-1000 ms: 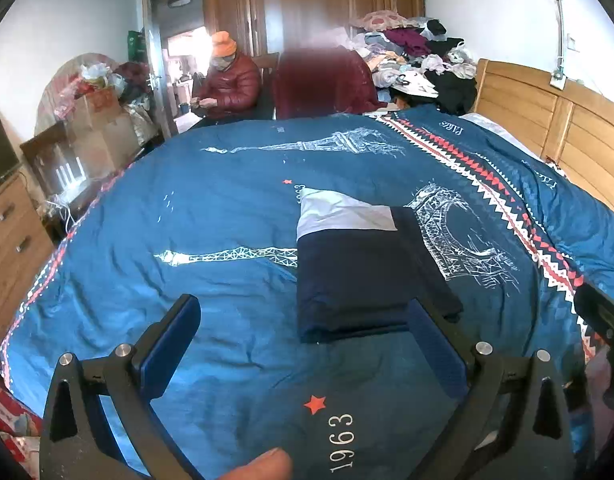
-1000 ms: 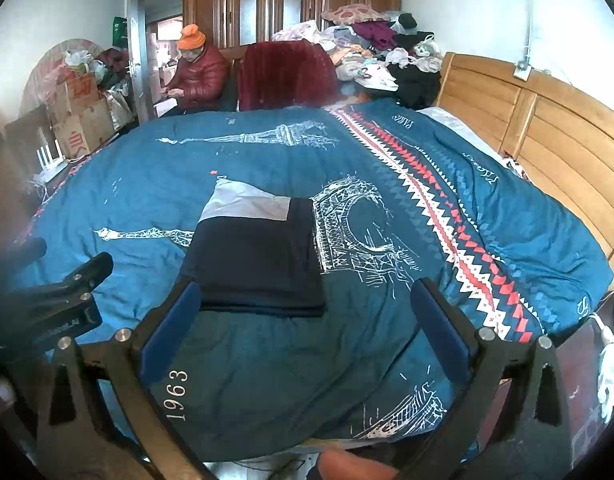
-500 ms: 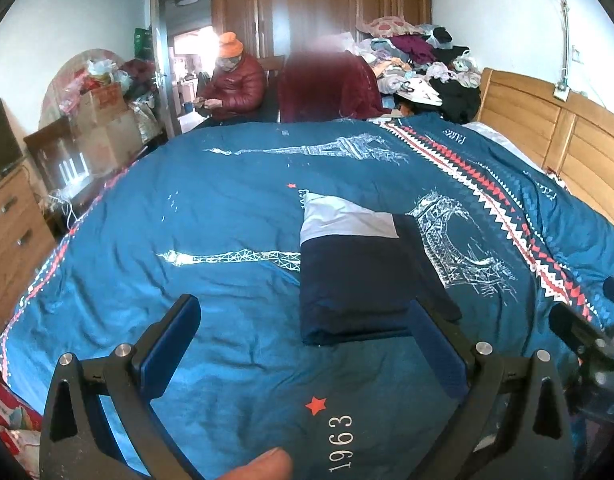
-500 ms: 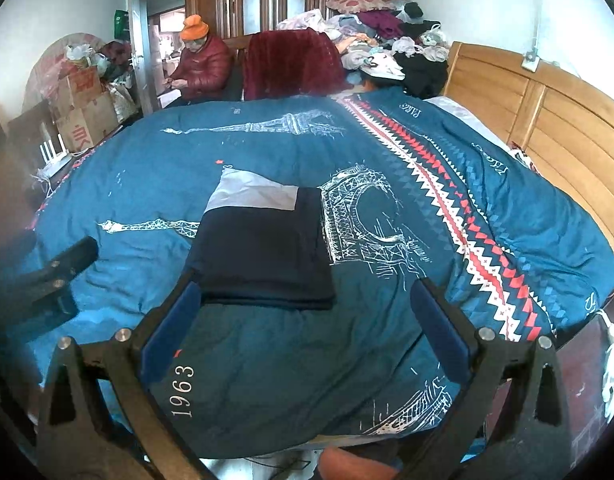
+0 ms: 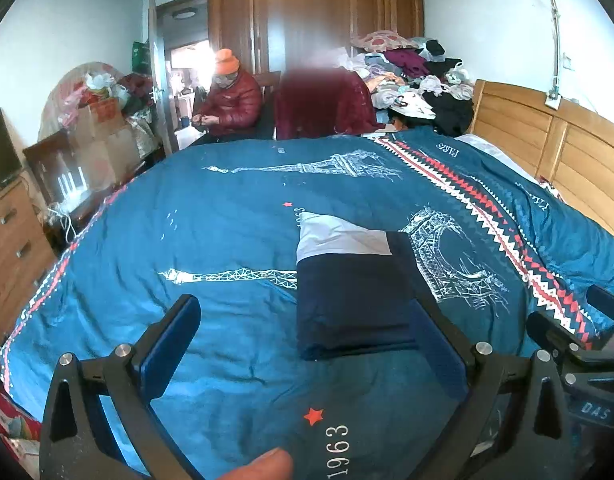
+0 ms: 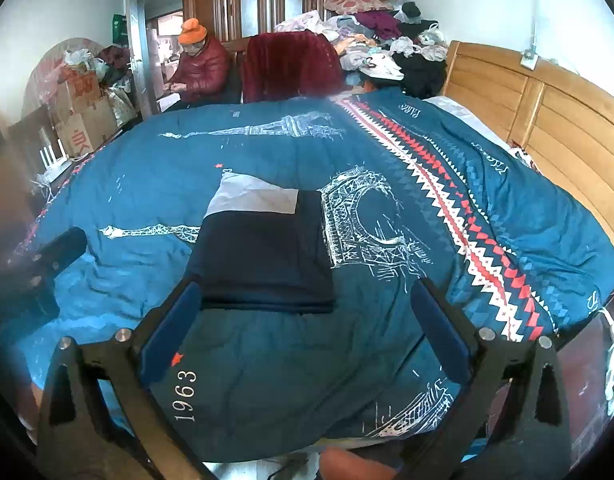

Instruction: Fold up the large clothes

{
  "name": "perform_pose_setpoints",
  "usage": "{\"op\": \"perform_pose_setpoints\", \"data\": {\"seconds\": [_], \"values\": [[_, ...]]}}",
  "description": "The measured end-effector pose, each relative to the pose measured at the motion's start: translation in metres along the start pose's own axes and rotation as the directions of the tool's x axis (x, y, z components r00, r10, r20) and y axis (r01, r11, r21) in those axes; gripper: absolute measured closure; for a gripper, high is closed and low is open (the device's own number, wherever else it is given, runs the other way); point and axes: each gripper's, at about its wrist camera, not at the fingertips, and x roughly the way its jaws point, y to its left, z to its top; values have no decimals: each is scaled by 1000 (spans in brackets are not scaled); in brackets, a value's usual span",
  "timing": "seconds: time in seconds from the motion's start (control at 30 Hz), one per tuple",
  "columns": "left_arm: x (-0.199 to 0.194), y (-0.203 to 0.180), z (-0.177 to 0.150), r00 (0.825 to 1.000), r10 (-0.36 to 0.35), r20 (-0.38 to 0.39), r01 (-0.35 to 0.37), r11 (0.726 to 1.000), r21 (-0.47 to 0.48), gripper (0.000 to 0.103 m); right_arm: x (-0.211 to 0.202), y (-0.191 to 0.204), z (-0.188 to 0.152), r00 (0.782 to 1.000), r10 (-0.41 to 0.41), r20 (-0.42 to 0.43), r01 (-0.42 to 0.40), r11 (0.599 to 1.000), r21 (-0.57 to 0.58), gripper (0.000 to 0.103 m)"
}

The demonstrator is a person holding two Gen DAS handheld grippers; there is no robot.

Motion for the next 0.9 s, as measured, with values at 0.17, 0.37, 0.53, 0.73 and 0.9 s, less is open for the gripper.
{"op": "perform_pose_setpoints", "data": {"seconds": [0.17, 0.37, 0.53, 0.73, 0.9], "values": [[2, -3, 0, 1000, -1, -5, 1, 1000, 9, 0, 2, -1, 0, 1000, 11, -6, -11, 1000, 12, 0], [1, -3, 2, 1000, -4, -1, 4, 1000, 11, 0, 3, -4, 1, 999, 36, -18, -36, 999, 29, 0], [1, -2, 5, 1000, -9, -1, 9, 1000, 5, 0, 1, -3, 1, 999, 35, -14, -35, 999, 29, 0], [1, -2, 5, 1000, -11, -2, 11, 1000, 12, 0, 1, -6, 3, 999, 41, -18, -40, 999, 35, 0], [4, -3, 5, 1000, -13, -2, 13, 1000, 9, 0, 2, -7, 4, 999, 41, -19, -40, 999, 32, 0]]}}
